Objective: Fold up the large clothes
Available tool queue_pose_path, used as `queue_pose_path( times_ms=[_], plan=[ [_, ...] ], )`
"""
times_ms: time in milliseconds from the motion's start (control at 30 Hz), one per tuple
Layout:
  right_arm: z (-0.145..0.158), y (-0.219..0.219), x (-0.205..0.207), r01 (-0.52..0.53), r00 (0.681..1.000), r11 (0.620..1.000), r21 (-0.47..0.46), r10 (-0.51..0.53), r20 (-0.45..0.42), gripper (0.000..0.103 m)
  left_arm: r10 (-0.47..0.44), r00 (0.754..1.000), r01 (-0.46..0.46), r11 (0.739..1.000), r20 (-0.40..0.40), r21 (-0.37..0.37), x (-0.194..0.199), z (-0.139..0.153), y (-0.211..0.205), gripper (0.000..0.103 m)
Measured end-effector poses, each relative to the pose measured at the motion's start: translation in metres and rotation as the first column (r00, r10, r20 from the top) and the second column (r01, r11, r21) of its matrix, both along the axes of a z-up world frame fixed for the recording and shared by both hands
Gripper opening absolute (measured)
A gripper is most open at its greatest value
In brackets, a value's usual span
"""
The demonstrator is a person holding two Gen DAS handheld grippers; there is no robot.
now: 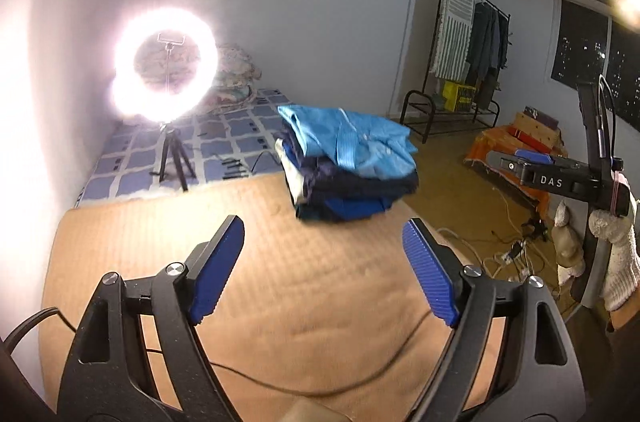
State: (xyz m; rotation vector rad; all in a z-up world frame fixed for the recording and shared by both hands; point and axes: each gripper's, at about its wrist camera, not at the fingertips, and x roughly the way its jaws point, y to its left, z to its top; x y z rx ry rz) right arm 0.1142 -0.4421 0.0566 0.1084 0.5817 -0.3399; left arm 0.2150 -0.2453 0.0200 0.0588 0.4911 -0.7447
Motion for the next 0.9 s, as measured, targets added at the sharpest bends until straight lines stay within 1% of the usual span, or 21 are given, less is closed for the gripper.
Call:
queue_pose_path(
  times_ms=[100, 267, 333, 400, 433, 500, 633, 733, 900],
  plan=[
    [-0.013, 0.017, -0.020, 0.011, 1.000, 1.000, 0.002, -0.011, 0.003, 0.080, 0.010, 1.000, -0.010, 1.000, 0.008, 0.022, -0.025, -0.011, 0.011, 0.091],
    [-0.031, 0.039, -0.050, 0.042, 0.999, 0.999, 0.014, -0.042, 0.026, 0.080, 0.015, 1.000, -0.014, 1.000, -0.020, 0.022, -0.060, -0.029, 0.028, 0.094],
    [-0.037, 0.046, -0.060, 0.051, 0.998, 0.998, 0.021, -0.052, 0.035, 0.080, 0.027, 1.000, -0.027, 0.999, -0.008, 0.031, -0.072, -0.034, 0.033, 0.095],
    [-0.042, 0.053, -0.069, 0.056, 0.997, 0.998, 0.035, -0.057, 0.043, 0.080, 0.034, 0.999, -0.035, 0.999, 0.016, 0.040, -0.081, -0.036, 0.035, 0.099],
    [-0.044, 0.056, -0.073, 0.055, 0.997, 0.998, 0.040, -0.057, 0.046, 0.080, 0.037, 0.999, -0.038, 0.998, 0.028, 0.042, -0.085, -0.037, 0.035, 0.099],
    [-0.049, 0.062, -0.078, 0.056, 0.997, 0.998, 0.028, -0.057, 0.053, 0.081, 0.040, 0.998, -0.043, 0.998, 0.049, 0.050, -0.093, -0.038, 0.037, 0.101],
    [-0.055, 0.074, -0.086, 0.052, 0.996, 0.999, -0.007, -0.051, 0.070, 0.081, 0.053, 0.995, -0.059, 0.996, 0.087, 0.071, -0.104, -0.041, 0.039, 0.103],
    [-0.061, 0.076, -0.088, 0.047, 0.996, 0.999, -0.011, -0.047, 0.075, 0.082, 0.064, 0.994, -0.071, 0.995, 0.083, 0.075, -0.107, -0.046, 0.041, 0.103],
    [-0.072, 0.073, -0.091, 0.067, 0.995, 0.998, -0.018, -0.065, 0.069, 0.083, 0.073, 0.994, -0.083, 0.989, 0.083, 0.124, -0.101, -0.059, 0.038, 0.103]
  ],
)
